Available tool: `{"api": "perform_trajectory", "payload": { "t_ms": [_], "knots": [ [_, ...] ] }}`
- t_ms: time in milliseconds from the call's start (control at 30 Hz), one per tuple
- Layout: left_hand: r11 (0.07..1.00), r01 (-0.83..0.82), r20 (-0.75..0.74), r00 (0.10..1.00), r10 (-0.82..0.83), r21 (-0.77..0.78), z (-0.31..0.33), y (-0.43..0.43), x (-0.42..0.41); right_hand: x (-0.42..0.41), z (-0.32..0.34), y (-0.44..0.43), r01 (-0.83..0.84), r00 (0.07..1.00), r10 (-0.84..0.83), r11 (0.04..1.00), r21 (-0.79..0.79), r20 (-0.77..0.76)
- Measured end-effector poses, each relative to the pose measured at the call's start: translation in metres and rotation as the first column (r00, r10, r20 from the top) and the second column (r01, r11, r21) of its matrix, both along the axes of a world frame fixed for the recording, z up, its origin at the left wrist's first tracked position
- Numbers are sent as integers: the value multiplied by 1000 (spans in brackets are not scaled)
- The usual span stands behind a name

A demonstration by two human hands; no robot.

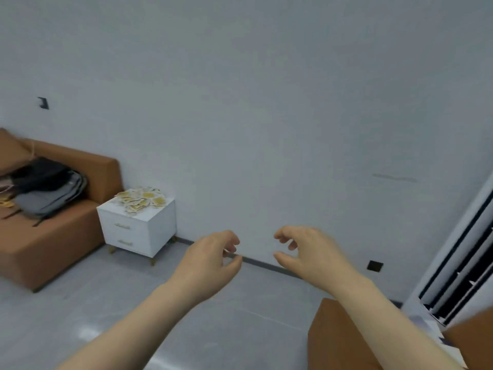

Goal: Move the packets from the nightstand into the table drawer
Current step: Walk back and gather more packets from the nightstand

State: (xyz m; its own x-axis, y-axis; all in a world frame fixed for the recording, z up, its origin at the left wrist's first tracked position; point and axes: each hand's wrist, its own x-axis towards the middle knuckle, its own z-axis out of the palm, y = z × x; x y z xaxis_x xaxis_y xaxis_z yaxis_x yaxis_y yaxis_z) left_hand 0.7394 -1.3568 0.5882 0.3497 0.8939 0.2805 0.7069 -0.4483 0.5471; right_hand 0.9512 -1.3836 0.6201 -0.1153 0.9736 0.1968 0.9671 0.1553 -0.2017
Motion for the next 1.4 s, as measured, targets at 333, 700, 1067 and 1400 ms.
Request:
{"api": "perform_trajectory", "payload": {
  "t_ms": [333, 700, 1067, 1400],
  "knots": [
    [983, -181, 13, 983, 182, -34, -16, 157, -84, -90, -12, 196, -186, 982, 185, 982, -18, -31],
    [953, -287, 23, 957, 291, -100, -28, 320, -171, -174, -26, 381, -277, 960, 272, 957, -89, -65],
    [897, -420, -12, 906, 423, -141, -60, 497, -206, -211, -59, 584, -387, 920, 372, 912, -133, -126],
    [839, -510, -43, 858, 512, -191, -86, 624, -274, -278, -93, 735, -444, 896, 427, 869, -218, -123]
  ]
}}
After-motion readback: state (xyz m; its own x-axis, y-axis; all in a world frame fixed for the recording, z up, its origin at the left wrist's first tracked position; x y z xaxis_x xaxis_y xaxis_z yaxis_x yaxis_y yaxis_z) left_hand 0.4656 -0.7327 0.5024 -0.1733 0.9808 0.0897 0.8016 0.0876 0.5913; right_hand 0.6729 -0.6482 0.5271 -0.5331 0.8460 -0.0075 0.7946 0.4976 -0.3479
